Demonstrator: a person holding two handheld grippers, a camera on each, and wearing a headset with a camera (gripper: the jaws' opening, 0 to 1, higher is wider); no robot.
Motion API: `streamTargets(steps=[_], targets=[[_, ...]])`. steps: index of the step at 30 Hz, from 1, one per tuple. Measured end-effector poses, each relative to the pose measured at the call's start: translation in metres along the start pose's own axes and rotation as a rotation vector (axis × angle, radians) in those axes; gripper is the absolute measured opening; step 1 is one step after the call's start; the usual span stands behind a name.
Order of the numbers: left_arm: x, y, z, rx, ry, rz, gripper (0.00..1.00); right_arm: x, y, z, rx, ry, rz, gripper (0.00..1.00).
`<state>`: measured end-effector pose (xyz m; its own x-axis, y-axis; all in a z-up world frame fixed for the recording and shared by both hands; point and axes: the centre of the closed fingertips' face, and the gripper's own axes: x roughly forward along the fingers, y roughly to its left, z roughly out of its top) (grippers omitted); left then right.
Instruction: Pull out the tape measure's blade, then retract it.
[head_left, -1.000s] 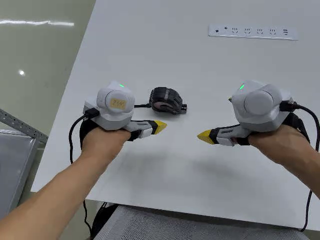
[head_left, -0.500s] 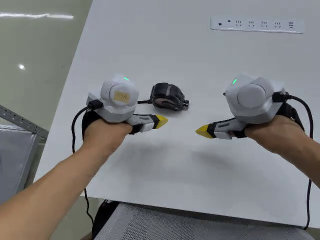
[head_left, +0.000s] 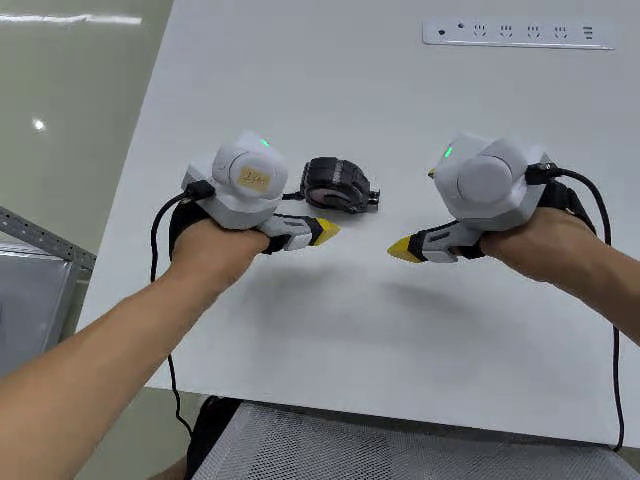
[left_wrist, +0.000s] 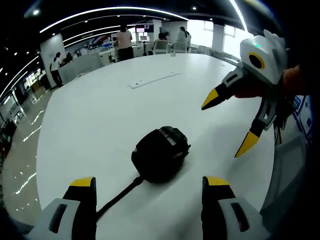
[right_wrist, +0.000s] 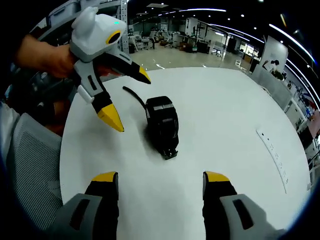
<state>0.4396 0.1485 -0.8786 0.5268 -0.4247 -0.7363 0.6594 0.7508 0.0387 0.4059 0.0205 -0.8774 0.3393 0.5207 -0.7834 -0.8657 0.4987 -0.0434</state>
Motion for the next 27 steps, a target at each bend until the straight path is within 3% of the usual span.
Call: streamTargets(steps=[2, 3, 17, 27], targets=[[0.002, 0.0, 0.001, 0.022, 0.004, -0.009, 0.83, 0.004, 0.001, 0.0, -0.021, 0.004, 0.01, 0.7], [0.005, -0.001, 0.006, 0.07, 0.004, -0.032, 0.82, 0.01, 0.001, 0.001, -0.038, 0.005, 0.031, 0.7], [0.021, -0.014, 0.028, 0.234, -0.011, -0.12, 0.78, 0.028, -0.004, 0.005, -0.127, -0.022, 0.079, 0.6], [0.028, -0.018, 0.033, 0.369, -0.001, -0.178, 0.73, 0.039, -0.003, 0.006, -0.175, -0.017, 0.114, 0.55]])
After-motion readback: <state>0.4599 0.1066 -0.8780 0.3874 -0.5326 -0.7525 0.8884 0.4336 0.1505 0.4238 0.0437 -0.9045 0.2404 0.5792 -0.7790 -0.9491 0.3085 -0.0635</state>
